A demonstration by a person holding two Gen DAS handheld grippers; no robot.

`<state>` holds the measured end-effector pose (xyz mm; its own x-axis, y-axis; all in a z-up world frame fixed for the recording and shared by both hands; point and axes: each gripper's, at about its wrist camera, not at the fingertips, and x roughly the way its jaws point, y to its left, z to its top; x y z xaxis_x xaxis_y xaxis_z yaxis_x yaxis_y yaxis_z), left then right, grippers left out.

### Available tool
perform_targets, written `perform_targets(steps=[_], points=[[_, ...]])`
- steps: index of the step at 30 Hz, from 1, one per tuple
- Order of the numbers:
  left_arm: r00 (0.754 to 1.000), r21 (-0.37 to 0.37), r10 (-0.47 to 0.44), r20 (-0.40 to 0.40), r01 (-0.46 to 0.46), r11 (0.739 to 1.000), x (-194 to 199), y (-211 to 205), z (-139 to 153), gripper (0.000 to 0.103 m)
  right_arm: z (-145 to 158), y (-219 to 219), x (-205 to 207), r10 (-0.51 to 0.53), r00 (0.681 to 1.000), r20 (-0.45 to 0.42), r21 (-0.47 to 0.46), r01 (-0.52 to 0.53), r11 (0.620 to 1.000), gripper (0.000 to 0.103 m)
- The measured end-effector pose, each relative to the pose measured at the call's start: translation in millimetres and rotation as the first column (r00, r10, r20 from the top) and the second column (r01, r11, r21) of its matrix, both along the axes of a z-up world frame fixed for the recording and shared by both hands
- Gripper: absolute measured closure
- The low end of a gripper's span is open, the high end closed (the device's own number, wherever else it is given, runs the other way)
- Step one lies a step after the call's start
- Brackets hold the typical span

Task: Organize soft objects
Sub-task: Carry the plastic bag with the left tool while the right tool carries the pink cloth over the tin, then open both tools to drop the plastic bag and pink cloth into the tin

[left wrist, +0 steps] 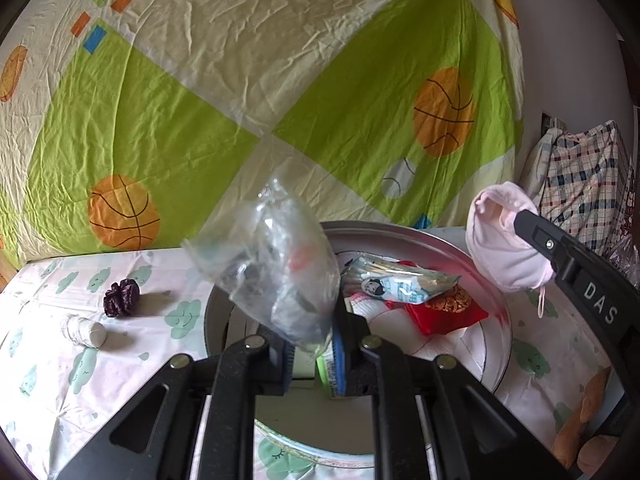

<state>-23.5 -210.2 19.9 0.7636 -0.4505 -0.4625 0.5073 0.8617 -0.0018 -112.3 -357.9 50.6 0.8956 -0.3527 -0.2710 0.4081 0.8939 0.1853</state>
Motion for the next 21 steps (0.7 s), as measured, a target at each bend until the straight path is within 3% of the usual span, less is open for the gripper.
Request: perform_targets(steps=[9,21], points=[[1.000,0.009,-0.023,-0.022,0.023,1.000,-1,-14,-7,0.090,-9,-8,18,-0.031,0.998,-0.059,-0.034,0.029,0.999,0.091],[0.998,0.022,-0.022,-0.056,0.023,0.999,9,-23,-19,0.090,-24,-11,44,0.001,0.990,-0.144,-0.022,-0.005,1.000,0.091]])
